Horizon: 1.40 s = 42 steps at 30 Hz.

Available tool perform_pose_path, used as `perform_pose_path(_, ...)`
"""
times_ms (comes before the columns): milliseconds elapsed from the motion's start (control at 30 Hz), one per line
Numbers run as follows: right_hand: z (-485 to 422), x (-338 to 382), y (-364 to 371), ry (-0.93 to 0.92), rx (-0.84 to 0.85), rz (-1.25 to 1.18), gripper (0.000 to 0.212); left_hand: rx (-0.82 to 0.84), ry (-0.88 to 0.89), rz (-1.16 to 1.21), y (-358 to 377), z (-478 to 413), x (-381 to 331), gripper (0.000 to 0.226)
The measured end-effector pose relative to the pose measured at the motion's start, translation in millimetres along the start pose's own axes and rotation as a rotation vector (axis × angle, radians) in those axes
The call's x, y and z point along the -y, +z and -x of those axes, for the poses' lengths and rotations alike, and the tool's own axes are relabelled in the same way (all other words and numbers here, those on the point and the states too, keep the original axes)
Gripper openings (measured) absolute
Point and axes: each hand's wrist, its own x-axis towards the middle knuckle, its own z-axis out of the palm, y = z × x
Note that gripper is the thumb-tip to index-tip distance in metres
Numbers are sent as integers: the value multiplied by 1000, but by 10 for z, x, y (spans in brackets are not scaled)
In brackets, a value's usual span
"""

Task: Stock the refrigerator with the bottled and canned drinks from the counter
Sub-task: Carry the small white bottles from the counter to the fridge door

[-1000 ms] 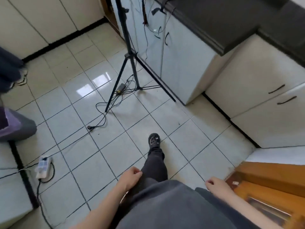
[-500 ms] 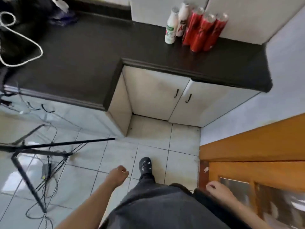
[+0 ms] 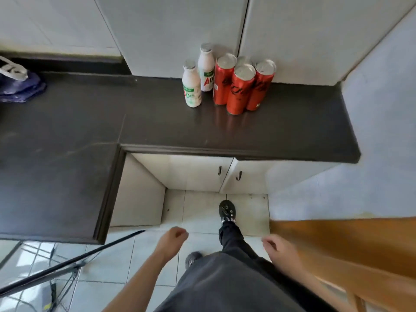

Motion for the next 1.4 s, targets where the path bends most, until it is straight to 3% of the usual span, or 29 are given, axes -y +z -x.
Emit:
perform_pose_path(167, -793, 851, -994, -246, -309, -205, 13, -118, 58, 285, -354, -232, -927, 14)
perform_pose_path(300, -1307, 1583, -1677, -407, -552, -405, 22, -444, 308, 308, -854, -410, -1819, 13)
perform_pose_path(433, -1629, 2071, -2099, -472, -697, -454, 37, -751, 428, 505, -1232, -536, -2485, 15)
perform_pose_path(533, -1751, 2244, -2274, -552, -769, -399, 35, -880, 494, 525, -1413, -617, -2744, 24)
perform_pose_path(700, -1861, 2397, -2383, -667, -852, -235, 31, -880, 583, 367, -1659, -841, -2919, 36)
perform_pose_path(933, -1939, 2758, -2566, -612, -729, -156, 21, -756, 624, 309, -1861, -1091, -2971, 32)
perform_pose_path(1167, -2002, 3163, -2653, -608, -677, -91, 21, -680, 617, 337, -2022, -1144, -2954, 29)
perform_pose_path(1400, -2143, 3693, -2509, -677, -585, 178, 31, -708, 631, 444, -2194, -1027, -2865, 26)
